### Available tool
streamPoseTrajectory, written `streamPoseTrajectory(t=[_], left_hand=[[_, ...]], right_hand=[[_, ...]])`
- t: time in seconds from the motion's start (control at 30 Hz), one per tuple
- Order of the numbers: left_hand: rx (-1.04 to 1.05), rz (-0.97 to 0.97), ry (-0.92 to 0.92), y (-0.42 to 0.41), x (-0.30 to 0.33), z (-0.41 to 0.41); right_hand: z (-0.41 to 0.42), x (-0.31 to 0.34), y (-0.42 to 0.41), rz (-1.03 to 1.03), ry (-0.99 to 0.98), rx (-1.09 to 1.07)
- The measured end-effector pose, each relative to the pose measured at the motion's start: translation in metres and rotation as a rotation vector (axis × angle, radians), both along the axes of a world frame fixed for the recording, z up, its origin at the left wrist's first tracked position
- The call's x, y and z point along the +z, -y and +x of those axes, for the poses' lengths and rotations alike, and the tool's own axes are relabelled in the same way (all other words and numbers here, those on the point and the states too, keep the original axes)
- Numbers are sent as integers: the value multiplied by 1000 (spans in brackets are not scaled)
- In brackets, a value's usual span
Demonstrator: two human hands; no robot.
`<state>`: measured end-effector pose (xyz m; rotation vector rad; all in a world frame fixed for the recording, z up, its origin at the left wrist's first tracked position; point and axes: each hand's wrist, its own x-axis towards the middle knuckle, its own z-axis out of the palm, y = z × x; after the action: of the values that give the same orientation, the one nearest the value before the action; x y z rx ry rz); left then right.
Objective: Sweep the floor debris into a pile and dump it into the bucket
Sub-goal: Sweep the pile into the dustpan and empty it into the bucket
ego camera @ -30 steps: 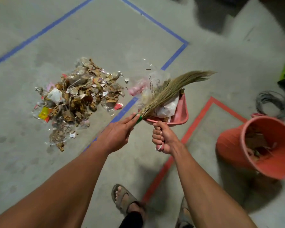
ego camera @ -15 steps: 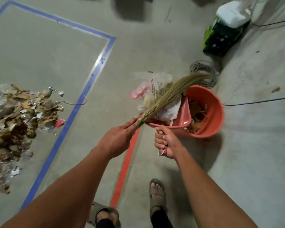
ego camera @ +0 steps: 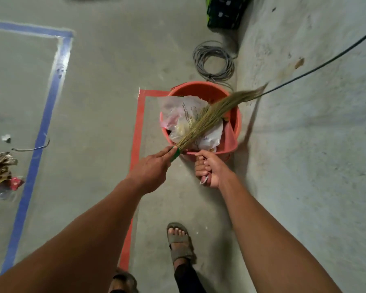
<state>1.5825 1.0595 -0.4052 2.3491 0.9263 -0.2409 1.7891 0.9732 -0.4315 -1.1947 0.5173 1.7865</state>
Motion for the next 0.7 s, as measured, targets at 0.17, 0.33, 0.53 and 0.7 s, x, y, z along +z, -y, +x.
streamPoseTrajectory(t=[0.17,0.33,0.53,0.7], left_hand=[[28,-55,-48,-8,-23,19],[41,-38,-21,-26,-19,19],[68,-45,-2,-40,4,16],[122,-37,12,-51,22,19]], right_hand=[[27,-18,-26,-58,-75,-82],[61,-5,-56,-184,-14,57],[87,18,-67,-317,192,422],[93,41,-76,-391,506,976]])
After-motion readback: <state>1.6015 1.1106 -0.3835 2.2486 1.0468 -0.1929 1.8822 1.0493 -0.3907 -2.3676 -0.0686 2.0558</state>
